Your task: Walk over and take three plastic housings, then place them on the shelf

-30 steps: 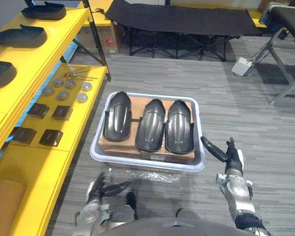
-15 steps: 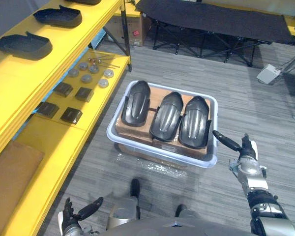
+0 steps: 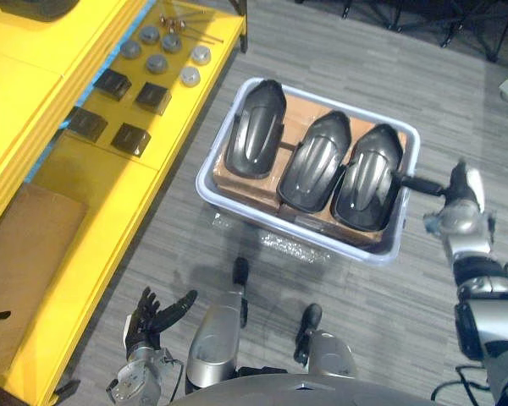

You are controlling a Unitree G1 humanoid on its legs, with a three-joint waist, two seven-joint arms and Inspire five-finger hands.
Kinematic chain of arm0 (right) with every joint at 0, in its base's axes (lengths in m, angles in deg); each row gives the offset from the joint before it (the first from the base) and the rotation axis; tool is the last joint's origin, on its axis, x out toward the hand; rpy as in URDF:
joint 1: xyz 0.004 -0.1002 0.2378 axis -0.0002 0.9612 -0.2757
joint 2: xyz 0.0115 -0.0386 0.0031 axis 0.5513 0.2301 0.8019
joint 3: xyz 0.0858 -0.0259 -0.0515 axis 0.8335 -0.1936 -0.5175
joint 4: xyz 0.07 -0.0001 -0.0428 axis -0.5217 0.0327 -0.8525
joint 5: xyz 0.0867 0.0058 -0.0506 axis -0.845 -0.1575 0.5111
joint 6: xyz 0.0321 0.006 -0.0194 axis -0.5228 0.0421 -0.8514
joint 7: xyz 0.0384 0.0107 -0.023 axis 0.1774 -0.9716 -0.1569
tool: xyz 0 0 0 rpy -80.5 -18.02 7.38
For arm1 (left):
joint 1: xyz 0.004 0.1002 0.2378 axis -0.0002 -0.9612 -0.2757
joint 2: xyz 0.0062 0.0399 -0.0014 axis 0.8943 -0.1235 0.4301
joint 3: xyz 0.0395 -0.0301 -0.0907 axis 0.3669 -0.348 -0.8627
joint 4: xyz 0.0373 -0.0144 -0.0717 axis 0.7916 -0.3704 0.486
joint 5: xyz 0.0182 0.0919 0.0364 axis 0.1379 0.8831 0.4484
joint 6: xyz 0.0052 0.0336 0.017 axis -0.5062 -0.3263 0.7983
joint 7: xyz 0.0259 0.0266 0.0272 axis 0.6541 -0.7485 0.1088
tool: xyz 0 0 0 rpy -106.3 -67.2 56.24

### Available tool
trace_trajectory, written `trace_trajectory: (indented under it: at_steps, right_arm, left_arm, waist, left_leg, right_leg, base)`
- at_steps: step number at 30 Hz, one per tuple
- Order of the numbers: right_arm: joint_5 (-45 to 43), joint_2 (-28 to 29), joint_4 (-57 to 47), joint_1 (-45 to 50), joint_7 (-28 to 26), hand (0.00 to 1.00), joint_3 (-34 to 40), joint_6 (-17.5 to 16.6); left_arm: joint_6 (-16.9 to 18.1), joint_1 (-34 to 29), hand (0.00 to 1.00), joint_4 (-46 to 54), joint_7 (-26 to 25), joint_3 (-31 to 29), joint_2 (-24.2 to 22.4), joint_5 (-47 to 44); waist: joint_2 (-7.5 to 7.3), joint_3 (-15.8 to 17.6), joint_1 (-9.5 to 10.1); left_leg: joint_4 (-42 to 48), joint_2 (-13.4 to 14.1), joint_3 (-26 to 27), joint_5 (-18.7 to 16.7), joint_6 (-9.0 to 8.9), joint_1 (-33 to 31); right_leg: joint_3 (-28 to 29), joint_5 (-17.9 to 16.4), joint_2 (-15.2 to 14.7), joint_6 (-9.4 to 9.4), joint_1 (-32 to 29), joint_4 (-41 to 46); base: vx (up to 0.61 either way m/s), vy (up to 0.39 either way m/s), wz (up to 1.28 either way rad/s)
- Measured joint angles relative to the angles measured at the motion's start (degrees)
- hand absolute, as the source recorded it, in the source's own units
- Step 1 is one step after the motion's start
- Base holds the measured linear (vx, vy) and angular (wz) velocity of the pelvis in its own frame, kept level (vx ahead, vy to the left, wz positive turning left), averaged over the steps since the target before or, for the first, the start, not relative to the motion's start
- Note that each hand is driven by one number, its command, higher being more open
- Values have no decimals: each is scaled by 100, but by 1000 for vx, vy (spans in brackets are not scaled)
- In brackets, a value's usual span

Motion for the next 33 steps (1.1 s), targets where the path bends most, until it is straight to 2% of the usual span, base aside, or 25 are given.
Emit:
trace_trajectory:
  at_steps: [3,8,17,22,28,33]
  right_arm:
    - [218,-282,103,-415,-2,100,-252,-26]
    - [216,-331,278,-754,-59,100,-659,-27]
    - [204,-351,295,-758,-179,100,-848,19]
    - [206,-467,-19,-753,-180,100,-895,193]
    - [210,-677,-160,-726,-180,100,-1069,231]
    - [211,-680,-132,-719,-278,100,-1169,239]
  left_arm:
    - [-25,138,100,-5,205,270,95,-229]
    - [-42,392,100,-16,281,604,183,-437]
    - [-139,498,100,-105,271,841,195,-469]
    - [-167,539,100,-139,266,921,188,-470]
    - [-287,567,100,-142,278,923,169,-472]
    - [-304,616,100,-186,268,965,133,-665]
  waist:
    - [23,219,56]
    - [116,347,74]
    - [240,413,113]
    - [265,421,90]
    - [320,437,43]
    - [420,472,48]
  left_leg:
    - [89,22,30,-41,-4,-41]
    - [317,92,59,-149,-12,-221]
    - [494,184,103,-229,-25,-364]
    - [581,246,188,-315,-46,-363]
    - [639,289,240,-371,-61,-364]
    - [638,294,240,-375,-62,-407]
  right_leg:
    - [11,-16,8,-36,-35,57]
    - [45,-77,49,-131,-196,193]
    - [146,-67,106,-112,-329,224]
    - [221,-69,132,-115,-344,227]
    - [303,-76,156,-123,-365,235]
    - [315,-80,156,-127,-430,264]
  base:
    - [-6,4,-3]
    - [-30,1,-4]
    - [-7,-12,-6]
    - [3,-8,-9]
    - [1,-9,-8]
    - [1,-3,-1]
